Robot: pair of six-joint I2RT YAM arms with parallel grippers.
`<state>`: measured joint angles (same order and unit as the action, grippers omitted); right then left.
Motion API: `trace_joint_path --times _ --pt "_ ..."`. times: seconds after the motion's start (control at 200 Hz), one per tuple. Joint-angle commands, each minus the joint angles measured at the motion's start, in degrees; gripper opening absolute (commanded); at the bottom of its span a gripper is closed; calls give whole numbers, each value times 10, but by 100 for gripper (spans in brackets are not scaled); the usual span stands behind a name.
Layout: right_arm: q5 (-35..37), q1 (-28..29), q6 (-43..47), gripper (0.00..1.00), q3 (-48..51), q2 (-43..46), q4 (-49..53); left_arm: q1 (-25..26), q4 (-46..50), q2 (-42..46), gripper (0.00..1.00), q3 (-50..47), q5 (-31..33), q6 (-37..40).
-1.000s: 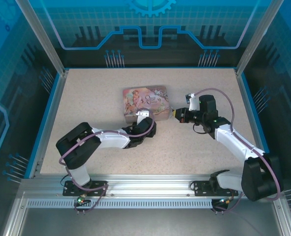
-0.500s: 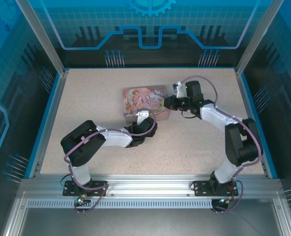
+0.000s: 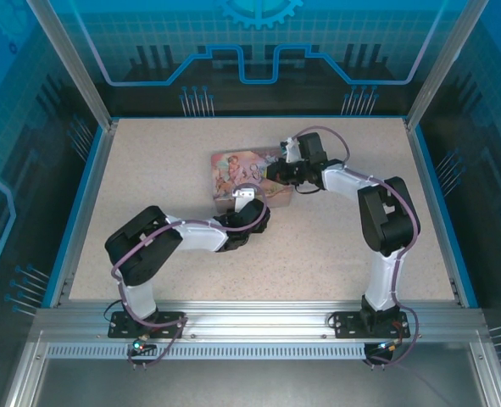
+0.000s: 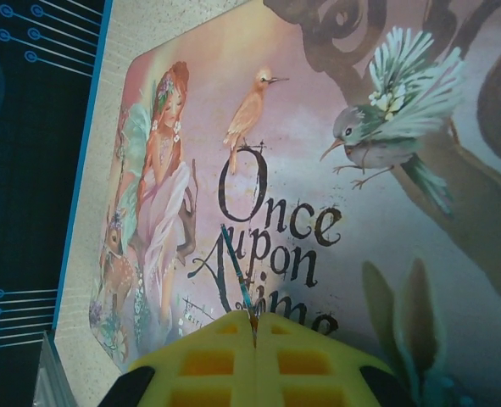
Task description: Unlock a padlock with a key
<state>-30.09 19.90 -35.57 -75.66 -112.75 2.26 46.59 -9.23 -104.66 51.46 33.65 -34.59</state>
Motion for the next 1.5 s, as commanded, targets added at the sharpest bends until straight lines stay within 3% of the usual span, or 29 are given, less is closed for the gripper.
trace_joint_path --times 0.0,0.575,1.491 --pt "20 7 20 0 -13 -18 66 -6 11 -12 69 18 1 -18" --pt "25 7 24 0 23 -21 80 -13 11 -36 67 45 1 -35" --pt "2 7 35 0 24 -13 74 -13 28 -66 27 88 36 -31"
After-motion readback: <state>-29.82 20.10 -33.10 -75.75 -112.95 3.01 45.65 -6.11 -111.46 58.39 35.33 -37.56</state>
